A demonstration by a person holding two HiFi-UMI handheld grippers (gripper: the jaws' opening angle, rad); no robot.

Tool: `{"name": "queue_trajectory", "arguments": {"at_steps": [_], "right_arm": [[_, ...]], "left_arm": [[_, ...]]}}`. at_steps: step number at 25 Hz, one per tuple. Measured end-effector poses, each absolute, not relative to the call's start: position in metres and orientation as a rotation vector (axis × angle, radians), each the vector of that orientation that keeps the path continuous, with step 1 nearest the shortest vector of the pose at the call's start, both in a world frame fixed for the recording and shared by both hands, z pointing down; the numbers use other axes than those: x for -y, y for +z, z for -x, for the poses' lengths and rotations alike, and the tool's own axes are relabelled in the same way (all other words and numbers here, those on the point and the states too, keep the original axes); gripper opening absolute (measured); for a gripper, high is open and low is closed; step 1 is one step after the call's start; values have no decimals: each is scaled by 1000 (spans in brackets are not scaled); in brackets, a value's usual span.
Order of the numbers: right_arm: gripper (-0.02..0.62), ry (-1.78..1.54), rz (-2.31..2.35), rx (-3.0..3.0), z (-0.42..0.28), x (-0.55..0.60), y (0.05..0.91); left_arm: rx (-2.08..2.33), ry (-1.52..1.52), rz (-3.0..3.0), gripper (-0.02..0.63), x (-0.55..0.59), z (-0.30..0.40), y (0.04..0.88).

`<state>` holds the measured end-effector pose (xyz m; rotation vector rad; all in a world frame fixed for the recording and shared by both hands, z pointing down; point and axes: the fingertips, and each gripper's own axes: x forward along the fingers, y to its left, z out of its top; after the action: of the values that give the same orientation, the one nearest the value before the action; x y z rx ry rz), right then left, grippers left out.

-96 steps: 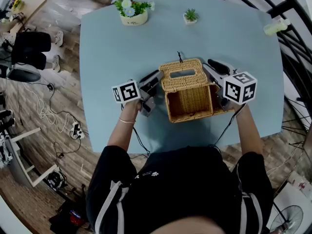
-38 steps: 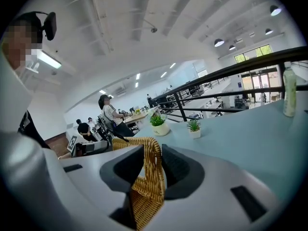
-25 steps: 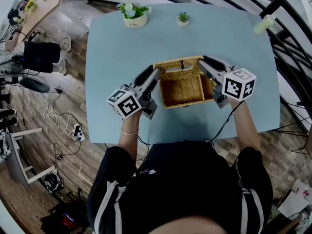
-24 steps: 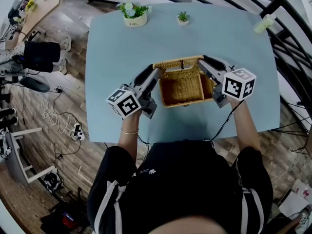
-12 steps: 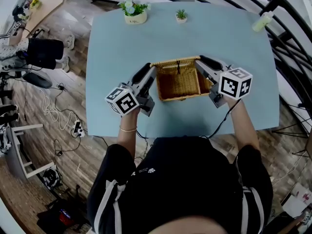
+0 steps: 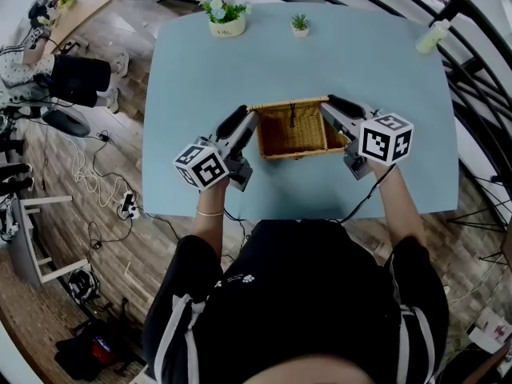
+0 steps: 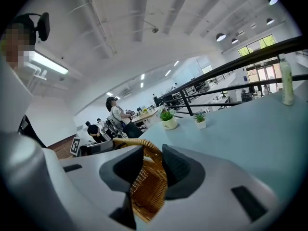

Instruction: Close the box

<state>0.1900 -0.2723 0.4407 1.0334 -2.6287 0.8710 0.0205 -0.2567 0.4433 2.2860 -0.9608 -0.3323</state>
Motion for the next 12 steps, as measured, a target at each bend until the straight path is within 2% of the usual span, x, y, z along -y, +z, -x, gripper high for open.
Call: {"name": "queue_trajectory", "arguments": {"at_steps": [12], "right_arm": [[123, 915, -1027, 2603, -193, 253, 450]], "left_arm": [[964, -318, -2248, 143, 238, -23, 452]]}}
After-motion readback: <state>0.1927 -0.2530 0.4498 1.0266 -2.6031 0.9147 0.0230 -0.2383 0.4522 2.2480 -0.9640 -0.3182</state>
